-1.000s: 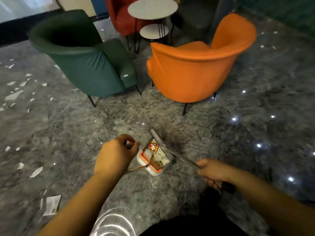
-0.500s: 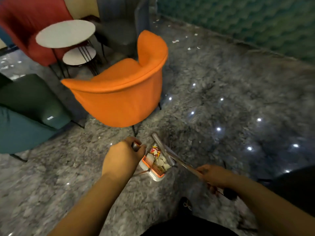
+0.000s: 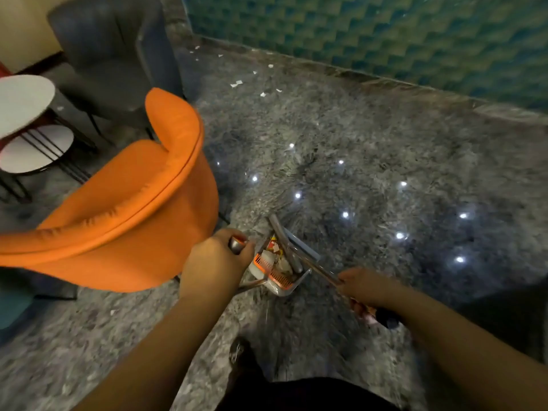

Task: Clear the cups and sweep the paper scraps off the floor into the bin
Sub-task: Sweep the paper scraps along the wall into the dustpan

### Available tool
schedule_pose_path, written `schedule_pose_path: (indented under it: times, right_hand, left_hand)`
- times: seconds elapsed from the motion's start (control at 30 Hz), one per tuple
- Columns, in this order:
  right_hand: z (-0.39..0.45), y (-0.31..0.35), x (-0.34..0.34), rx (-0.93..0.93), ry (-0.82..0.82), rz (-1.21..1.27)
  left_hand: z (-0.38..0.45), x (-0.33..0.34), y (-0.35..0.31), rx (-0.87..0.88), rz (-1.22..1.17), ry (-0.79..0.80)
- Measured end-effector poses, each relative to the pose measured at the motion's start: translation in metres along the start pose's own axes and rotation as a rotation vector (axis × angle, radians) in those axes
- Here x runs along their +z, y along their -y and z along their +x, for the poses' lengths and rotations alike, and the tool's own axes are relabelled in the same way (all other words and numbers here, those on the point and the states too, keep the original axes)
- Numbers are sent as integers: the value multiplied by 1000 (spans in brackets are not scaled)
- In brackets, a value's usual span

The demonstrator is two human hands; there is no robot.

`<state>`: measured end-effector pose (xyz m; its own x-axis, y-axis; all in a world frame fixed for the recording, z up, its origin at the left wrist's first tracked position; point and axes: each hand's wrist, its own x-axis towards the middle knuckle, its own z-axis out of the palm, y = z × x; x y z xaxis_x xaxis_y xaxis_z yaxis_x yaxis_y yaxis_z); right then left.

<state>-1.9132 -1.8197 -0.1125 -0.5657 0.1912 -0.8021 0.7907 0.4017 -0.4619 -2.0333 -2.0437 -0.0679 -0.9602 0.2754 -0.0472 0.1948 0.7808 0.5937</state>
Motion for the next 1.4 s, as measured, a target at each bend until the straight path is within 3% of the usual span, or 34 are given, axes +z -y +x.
schedule_pose_path:
  times: [0.63,1.1,1.4]
  right_hand:
    - [168,164,-185,85,-155,395]
    - [354,275,-402,55,-73,317]
    - [449,371,-540,-6,10,138]
  left_hand:
    - [361,24,-77,246,14,159]
    - [614,83,-141,46,-26,87]
    - [764,91,-186,-67,-14,-80]
